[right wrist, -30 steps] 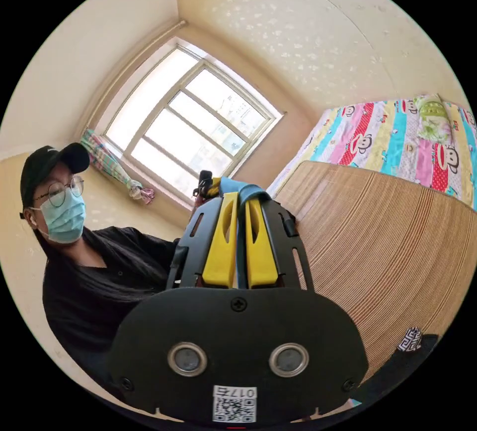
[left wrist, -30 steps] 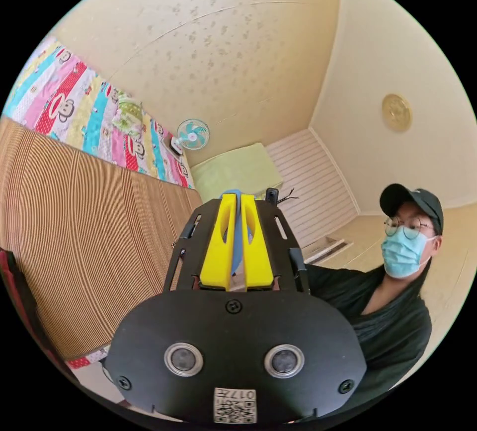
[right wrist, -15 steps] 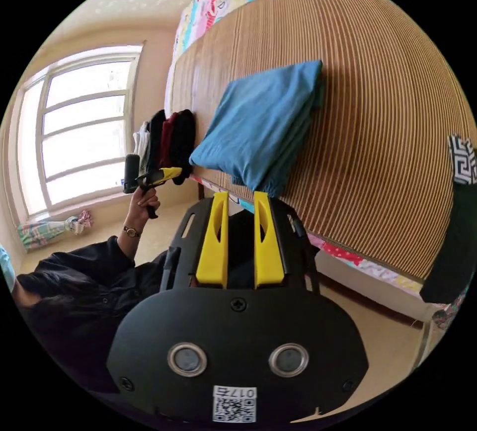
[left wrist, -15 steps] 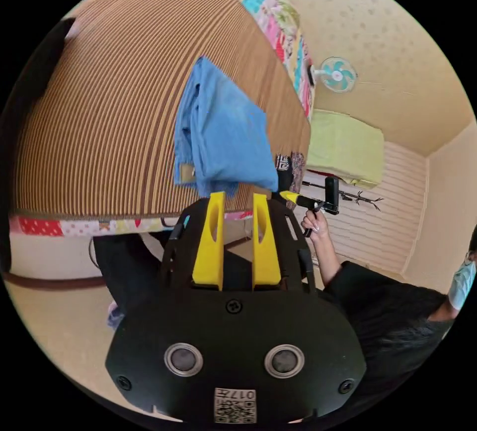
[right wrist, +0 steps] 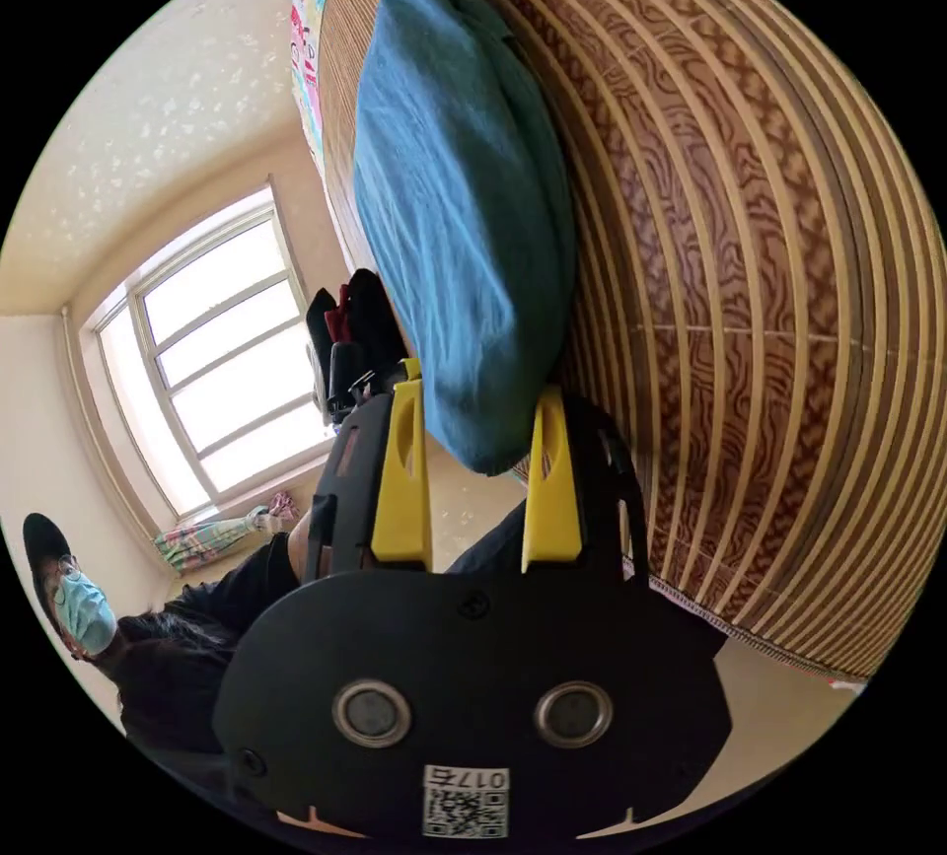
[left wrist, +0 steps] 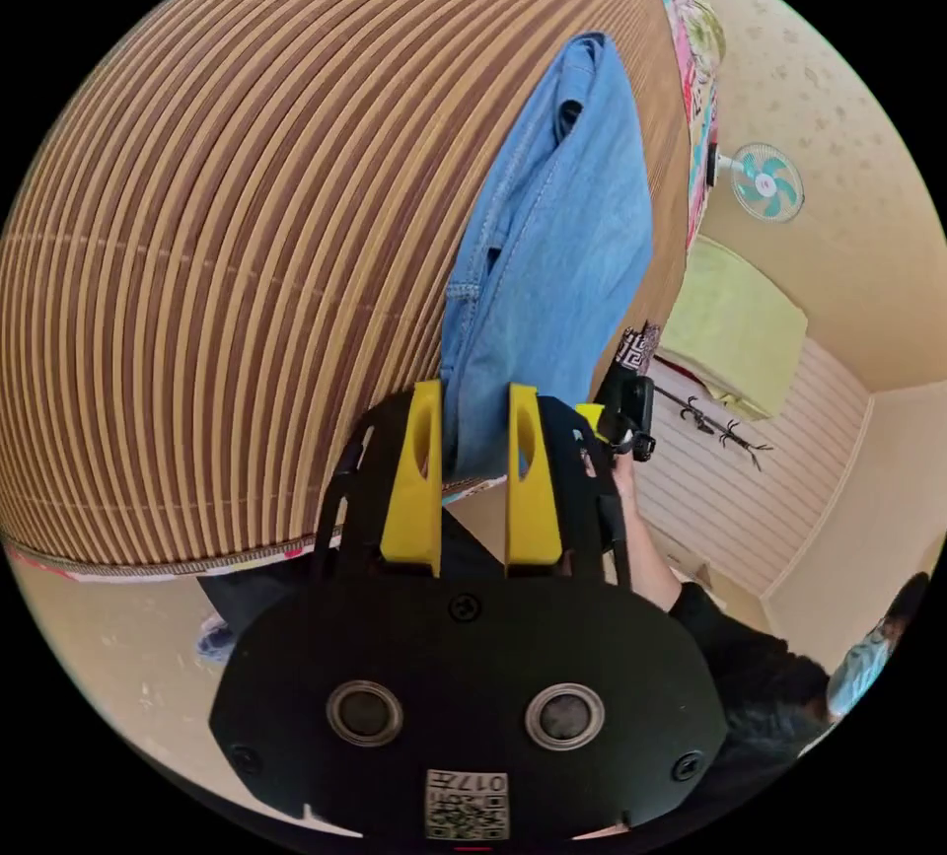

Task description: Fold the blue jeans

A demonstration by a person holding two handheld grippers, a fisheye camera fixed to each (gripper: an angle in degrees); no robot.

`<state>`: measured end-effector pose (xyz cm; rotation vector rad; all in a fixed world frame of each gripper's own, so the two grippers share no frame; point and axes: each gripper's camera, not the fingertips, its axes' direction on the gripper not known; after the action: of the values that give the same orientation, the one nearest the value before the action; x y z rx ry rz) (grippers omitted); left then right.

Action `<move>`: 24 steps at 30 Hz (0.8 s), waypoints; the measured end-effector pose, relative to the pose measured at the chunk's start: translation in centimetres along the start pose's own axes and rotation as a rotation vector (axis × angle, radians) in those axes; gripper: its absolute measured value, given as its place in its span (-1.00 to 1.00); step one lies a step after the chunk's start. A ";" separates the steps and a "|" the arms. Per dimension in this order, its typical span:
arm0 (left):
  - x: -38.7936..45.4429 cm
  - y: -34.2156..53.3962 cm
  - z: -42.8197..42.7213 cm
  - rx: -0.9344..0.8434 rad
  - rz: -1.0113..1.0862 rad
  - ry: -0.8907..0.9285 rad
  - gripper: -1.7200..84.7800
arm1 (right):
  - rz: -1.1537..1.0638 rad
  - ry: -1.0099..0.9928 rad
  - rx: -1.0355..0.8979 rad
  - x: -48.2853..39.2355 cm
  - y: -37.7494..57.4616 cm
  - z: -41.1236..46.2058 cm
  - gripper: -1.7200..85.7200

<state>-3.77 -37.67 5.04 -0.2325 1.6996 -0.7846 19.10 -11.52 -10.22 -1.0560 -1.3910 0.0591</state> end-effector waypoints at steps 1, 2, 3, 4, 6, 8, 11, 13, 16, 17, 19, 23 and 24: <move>0.1 0.1 -0.2 -0.012 -0.034 0.007 -0.74 | 0.019 -0.029 -0.024 0.1 -0.2 0.5 -0.69; 0.4 0.4 -0.1 -0.057 -0.044 -0.003 -0.76 | 0.032 -0.057 -0.039 0.3 -0.1 0.6 -0.70; 0.6 0.7 0.1 -0.090 -0.048 -0.003 -0.77 | 0.027 -0.128 -0.070 0.2 0.3 0.6 -0.72; 1.2 1.5 0.7 -0.154 -0.036 0.024 -0.80 | -0.008 -0.170 -0.082 -0.3 1.3 0.1 -0.73; 2.5 3.5 1.4 -0.212 -0.005 0.114 -0.81 | -0.061 -0.177 -0.058 -1.8 3.4 -1.6 -0.75; 4.8 6.6 1.9 -0.227 0.025 0.259 -0.81 | -0.115 -0.221 -0.024 -3.4 5.7 -4.1 -0.76; 9.7 9.8 2.7 -0.232 0.072 0.412 -0.81 | -0.232 -0.256 0.024 -6.8 8.9 -9.2 -0.78; 13.8 11.2 3.4 -0.221 0.135 0.427 -0.81 | -0.338 -0.181 0.041 -10.2 10.8 -13.3 -0.78; 21.5 12.8 5.1 -0.200 0.257 0.398 -0.81 | -0.452 -0.056 0.103 -14.2 13.6 -18.9 -0.79; 24.6 13.3 6.1 -0.197 0.318 0.401 -0.81 | -0.476 -0.032 0.124 -14.9 14.3 -20.0 -0.79; 29.1 14.1 8.0 -0.200 0.420 0.406 -0.81 | -0.563 0.047 0.199 -16.8 17.5 -24.3 -0.79; 36.2 16.1 15.5 -0.266 0.548 0.300 -0.79 | -0.519 0.199 0.318 -16.3 22.0 -28.8 -0.78; 36.6 16.3 17.0 -0.290 0.547 0.274 -0.78 | -0.425 0.282 0.362 -14.9 23.3 -29.6 -0.78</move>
<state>5.32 -51.56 -35.16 0.1514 2.0069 -0.1662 51.65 -23.83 -30.96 -0.4367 -1.2606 -0.1404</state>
